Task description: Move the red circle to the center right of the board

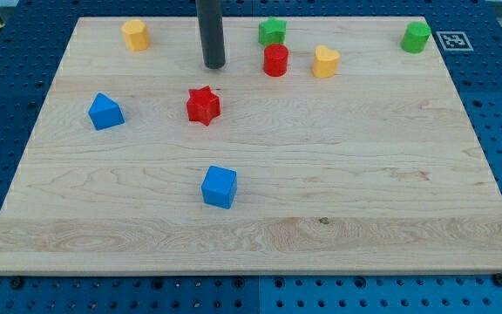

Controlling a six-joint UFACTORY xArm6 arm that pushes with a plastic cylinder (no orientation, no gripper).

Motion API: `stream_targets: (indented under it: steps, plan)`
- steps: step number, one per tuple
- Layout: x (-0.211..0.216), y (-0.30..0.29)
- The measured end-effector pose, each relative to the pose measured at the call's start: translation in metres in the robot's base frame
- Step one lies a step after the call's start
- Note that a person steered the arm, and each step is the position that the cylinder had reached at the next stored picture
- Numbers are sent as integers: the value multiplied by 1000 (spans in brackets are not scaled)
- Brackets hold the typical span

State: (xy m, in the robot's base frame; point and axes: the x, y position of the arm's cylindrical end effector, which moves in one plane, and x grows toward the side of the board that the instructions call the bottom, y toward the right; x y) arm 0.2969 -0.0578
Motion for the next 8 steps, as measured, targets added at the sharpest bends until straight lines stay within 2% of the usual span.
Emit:
stream_targets:
  steps: [1, 2, 4, 6, 8]
  plan:
    - [-19, 23]
    - [-18, 69]
    - [71, 124]
    - [99, 177]
    - [123, 172]
